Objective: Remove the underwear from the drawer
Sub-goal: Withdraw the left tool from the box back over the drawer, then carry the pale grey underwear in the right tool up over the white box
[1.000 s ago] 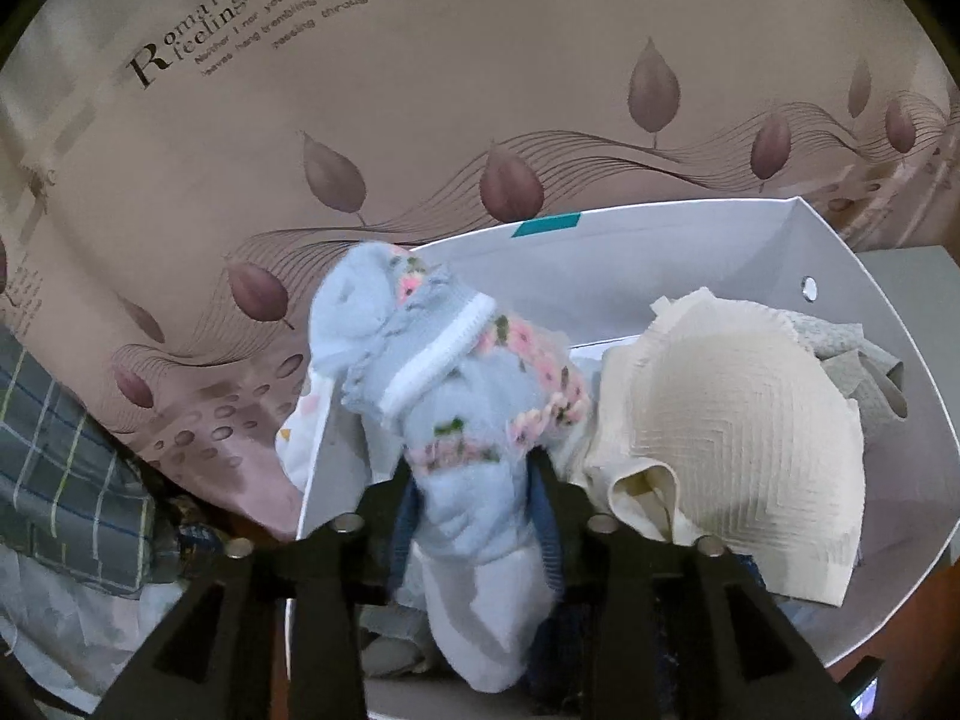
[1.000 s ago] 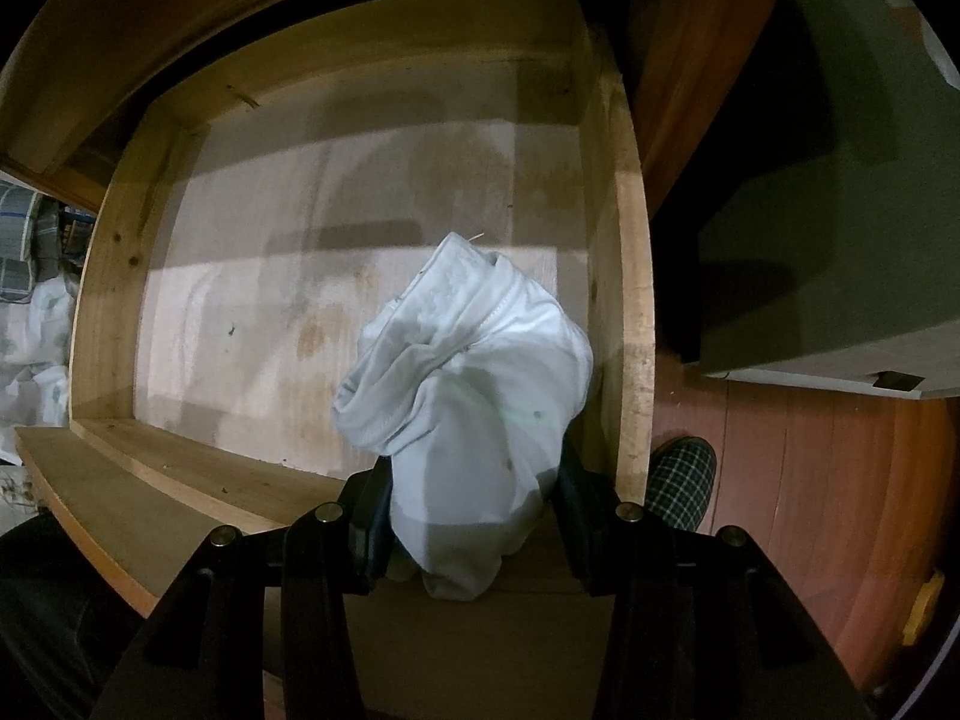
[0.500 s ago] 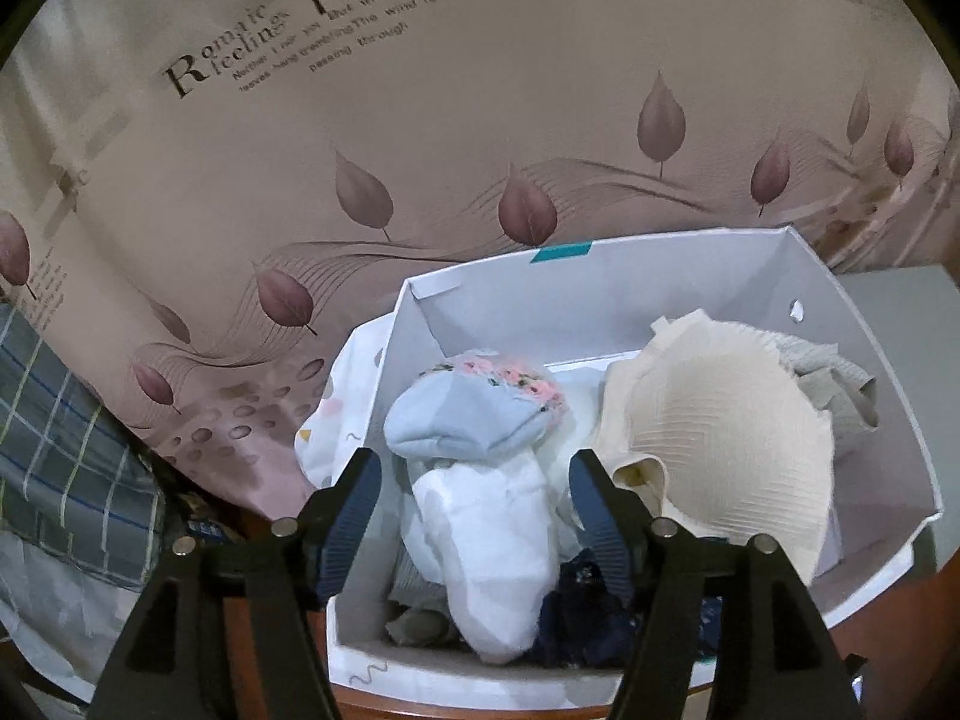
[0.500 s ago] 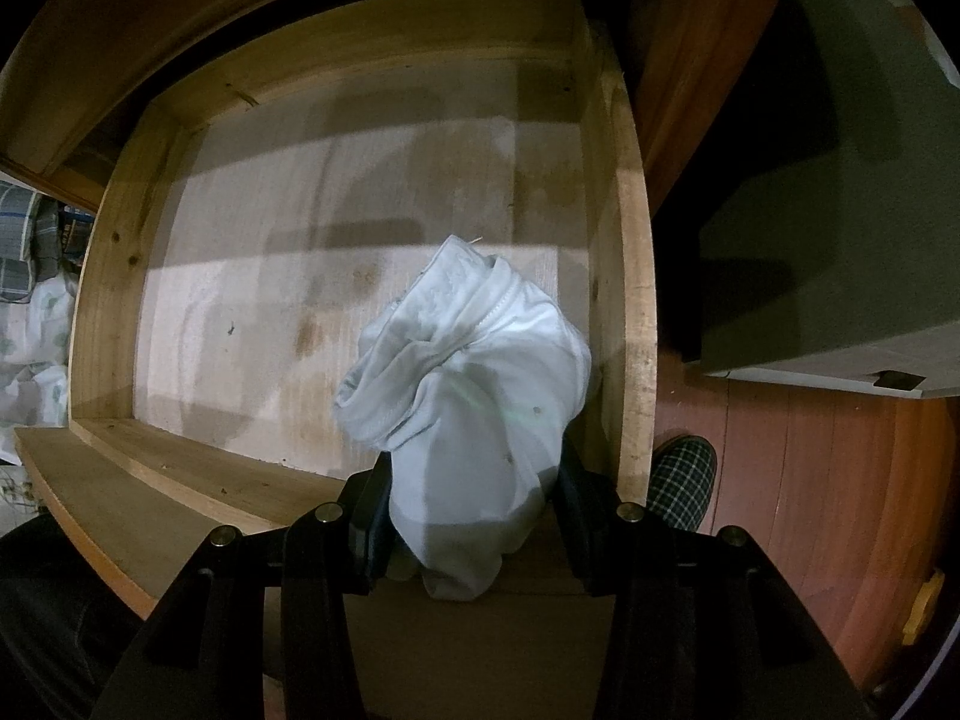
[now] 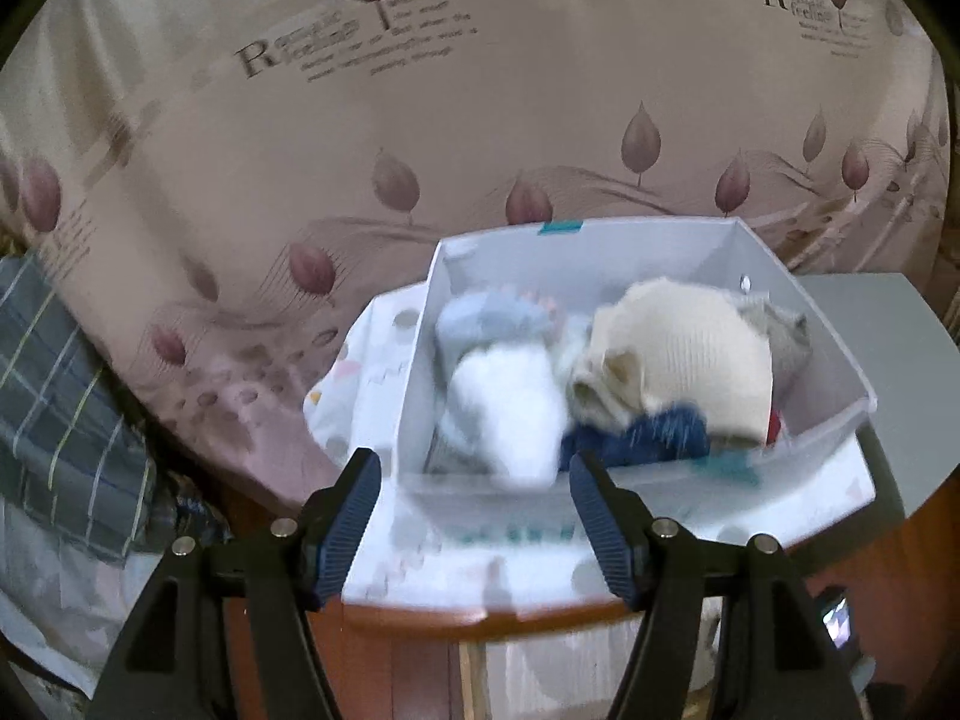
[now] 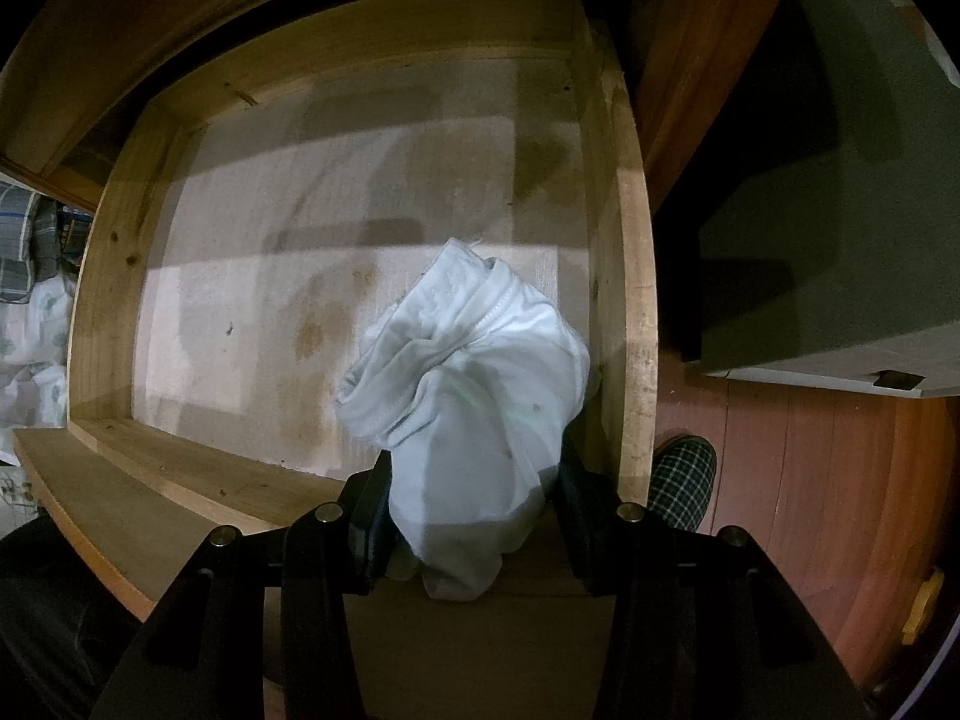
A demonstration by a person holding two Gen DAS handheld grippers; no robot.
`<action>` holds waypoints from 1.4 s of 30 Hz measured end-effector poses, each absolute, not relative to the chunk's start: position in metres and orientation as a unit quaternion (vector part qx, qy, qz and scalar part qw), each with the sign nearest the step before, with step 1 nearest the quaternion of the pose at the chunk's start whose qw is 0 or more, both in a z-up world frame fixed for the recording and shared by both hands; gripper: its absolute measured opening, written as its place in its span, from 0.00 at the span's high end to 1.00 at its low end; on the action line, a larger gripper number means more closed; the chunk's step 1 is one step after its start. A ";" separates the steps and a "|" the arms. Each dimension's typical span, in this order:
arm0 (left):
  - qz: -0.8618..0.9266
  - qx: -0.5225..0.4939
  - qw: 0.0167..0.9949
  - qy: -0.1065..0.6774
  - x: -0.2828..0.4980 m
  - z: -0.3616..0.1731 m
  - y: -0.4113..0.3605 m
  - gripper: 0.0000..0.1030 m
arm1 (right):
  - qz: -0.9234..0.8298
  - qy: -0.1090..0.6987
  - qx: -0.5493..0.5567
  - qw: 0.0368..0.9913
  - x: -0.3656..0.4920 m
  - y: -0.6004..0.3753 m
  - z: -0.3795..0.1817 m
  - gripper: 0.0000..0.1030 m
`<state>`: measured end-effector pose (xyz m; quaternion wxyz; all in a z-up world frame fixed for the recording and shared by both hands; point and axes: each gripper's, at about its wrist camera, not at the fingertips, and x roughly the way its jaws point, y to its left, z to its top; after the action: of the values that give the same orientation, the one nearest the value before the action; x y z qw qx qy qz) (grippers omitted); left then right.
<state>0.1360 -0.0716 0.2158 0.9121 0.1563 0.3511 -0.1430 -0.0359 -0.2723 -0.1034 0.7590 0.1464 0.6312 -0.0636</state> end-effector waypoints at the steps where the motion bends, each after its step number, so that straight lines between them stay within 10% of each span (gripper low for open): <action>1: -0.138 0.158 0.912 0.351 0.128 0.210 -0.066 0.35 | -0.063 0.631 0.146 0.759 -0.036 -0.272 -0.104 0.58; 21: -0.074 0.146 0.892 0.422 0.071 0.032 -0.028 0.35 | -0.069 0.614 0.127 0.776 -0.037 -0.267 -0.098 0.58; 42: -0.092 0.100 0.893 0.429 0.082 0.017 -0.024 0.35 | -0.045 0.530 0.108 0.840 -0.047 -0.247 -0.023 0.58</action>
<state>0.0816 -0.0241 0.0170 0.8930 0.1004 0.4290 -0.0916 -0.0468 -0.2465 -0.0226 0.8397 0.1080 0.5303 -0.0449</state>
